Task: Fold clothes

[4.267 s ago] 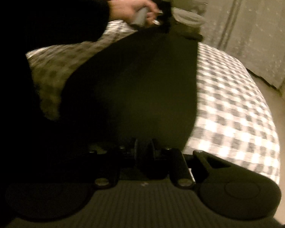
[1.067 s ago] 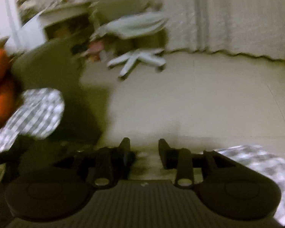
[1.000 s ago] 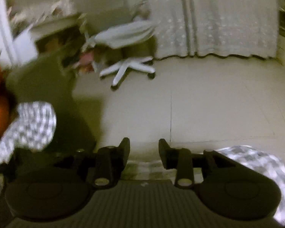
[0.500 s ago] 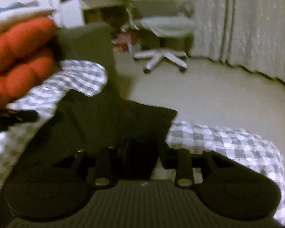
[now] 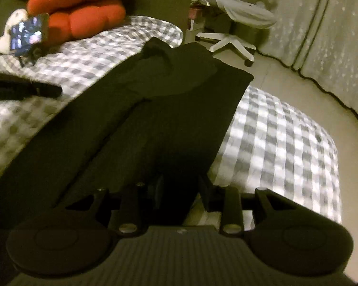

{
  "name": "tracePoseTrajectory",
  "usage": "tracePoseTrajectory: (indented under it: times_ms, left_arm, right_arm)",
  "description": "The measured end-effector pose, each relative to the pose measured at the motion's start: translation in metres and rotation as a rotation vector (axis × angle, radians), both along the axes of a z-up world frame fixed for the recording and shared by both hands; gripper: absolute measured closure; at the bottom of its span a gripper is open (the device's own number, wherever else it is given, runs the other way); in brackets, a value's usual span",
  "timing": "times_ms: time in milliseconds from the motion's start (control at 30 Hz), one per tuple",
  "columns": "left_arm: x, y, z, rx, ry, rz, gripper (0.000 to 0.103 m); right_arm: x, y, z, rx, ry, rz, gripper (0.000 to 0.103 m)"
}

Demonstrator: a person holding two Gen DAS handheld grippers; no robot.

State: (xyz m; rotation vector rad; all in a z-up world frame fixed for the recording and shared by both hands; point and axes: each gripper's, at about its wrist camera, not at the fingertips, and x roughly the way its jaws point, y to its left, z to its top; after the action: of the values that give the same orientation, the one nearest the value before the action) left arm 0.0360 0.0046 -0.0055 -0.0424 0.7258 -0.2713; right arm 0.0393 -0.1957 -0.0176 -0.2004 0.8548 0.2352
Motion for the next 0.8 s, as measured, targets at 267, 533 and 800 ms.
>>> tracePoseTrajectory:
  times_ms: [267, 533, 800]
  left_arm:
    - [-0.051, -0.007, -0.015, 0.01, 0.023, -0.069, 0.097]
    - [-0.061, -0.01, -0.02, -0.033, 0.03, -0.104, 0.094]
    - [-0.061, -0.018, -0.022, -0.068, 0.06, -0.135, 0.093]
  right_arm:
    - [-0.063, 0.025, -0.004, 0.083, 0.042, 0.075, 0.065]
    - [-0.103, 0.052, -0.009, 0.13, 0.049, 0.151, 0.064]
    - [-0.105, 0.065, -0.008, 0.209, 0.071, 0.2, 0.065]
